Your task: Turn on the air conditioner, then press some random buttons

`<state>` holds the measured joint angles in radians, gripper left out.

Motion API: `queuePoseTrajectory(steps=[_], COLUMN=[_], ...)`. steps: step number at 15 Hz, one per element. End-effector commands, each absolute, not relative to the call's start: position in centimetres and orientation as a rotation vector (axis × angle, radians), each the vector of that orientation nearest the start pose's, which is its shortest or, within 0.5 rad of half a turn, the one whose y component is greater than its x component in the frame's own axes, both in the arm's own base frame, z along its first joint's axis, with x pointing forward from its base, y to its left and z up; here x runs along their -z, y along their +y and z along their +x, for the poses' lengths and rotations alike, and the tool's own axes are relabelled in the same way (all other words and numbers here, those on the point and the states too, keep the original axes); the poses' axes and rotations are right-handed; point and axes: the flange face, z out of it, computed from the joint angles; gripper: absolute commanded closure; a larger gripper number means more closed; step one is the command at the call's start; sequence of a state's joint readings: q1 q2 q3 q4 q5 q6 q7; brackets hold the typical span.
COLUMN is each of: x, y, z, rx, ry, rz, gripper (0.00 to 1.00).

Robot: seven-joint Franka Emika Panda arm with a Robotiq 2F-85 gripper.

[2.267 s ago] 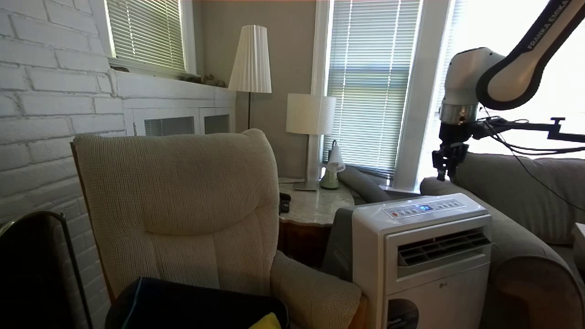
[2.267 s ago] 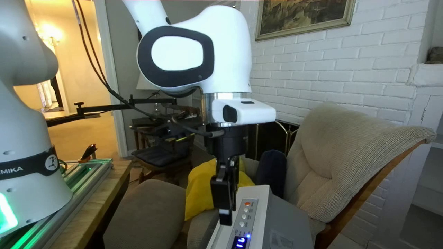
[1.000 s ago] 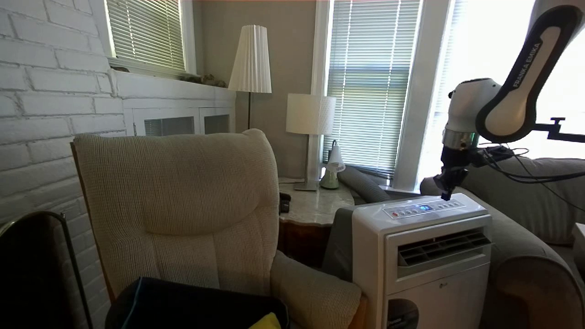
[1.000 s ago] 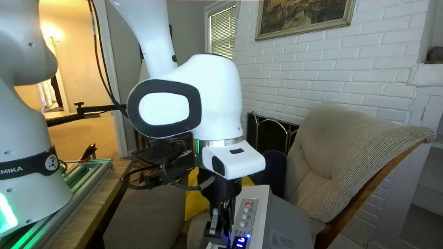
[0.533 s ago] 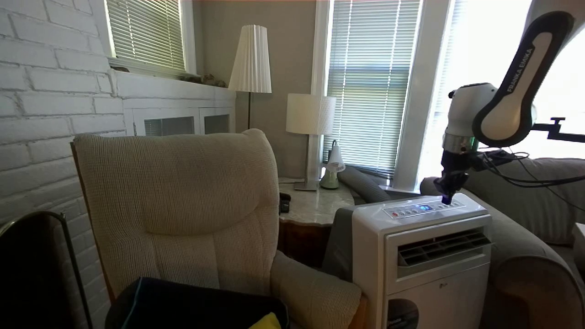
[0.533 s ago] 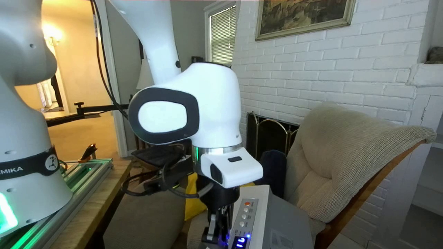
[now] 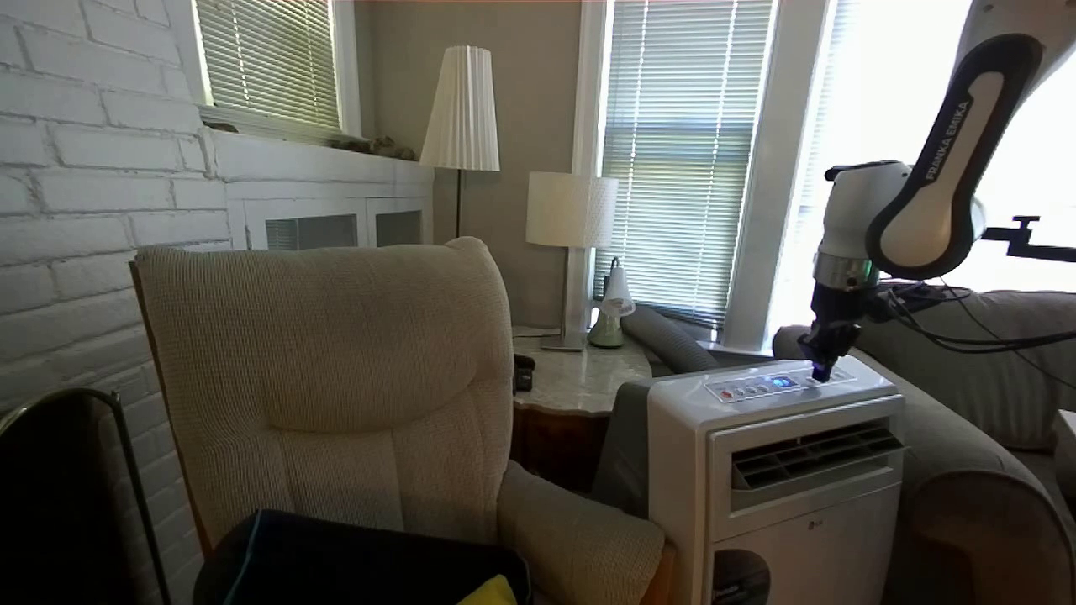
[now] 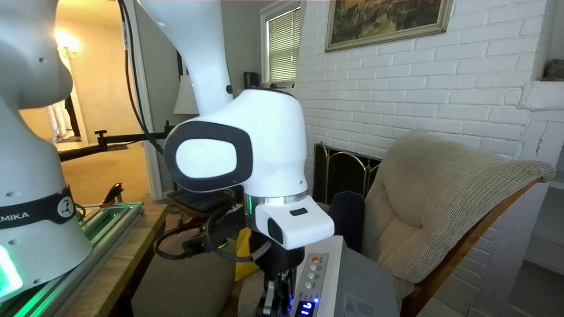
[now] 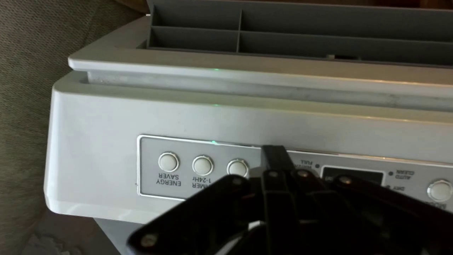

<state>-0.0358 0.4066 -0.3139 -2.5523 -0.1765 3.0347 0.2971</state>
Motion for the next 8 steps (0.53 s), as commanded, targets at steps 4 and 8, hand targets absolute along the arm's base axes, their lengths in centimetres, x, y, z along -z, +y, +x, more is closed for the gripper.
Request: queuePoseTrajectory(steps=[4, 8], x=[-12.94, -12.91], y=[-15.90, -15.89], z=[42.72, 42.74], rx=[0.169, 0.171], ry=[0.684, 0.669], rz=[-3.224, -3.223], gripper=[1.00, 1.00])
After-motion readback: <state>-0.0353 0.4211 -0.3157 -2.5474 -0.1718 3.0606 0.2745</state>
